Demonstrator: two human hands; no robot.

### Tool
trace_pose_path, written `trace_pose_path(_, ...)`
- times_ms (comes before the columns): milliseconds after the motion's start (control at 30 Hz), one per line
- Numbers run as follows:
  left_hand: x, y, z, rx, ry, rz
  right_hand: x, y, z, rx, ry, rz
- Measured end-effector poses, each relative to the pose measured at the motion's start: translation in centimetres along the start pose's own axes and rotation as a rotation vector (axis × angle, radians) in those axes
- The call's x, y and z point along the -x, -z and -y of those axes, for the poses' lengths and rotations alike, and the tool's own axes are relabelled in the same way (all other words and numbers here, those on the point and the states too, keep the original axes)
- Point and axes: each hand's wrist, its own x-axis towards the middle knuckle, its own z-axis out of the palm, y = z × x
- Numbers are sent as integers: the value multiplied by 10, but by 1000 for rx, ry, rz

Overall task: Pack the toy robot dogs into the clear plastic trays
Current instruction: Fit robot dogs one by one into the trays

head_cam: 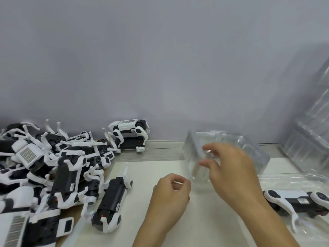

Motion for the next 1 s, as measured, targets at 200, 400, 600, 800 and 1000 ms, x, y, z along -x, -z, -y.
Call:
trace_pose_path(200,0,6,-10,264,-248,32,-2,4,25,-512,-3,-250)
trace_pose_path(400,-4,24,-18,463,-465,-248,1,-3,34,-876,-187,-180)
trace_pose_path(600,-6,26,-15,476,-406,-216,5,-14,33,-707,-157,-35)
trace_pose_path(800,-8,26,-14,557,-378,-202,5,-12,31,-725,-101,-8)
trace_pose_path(1000,-8,27,-13,657,-383,-154,3,-5,28,-779,-86,41)
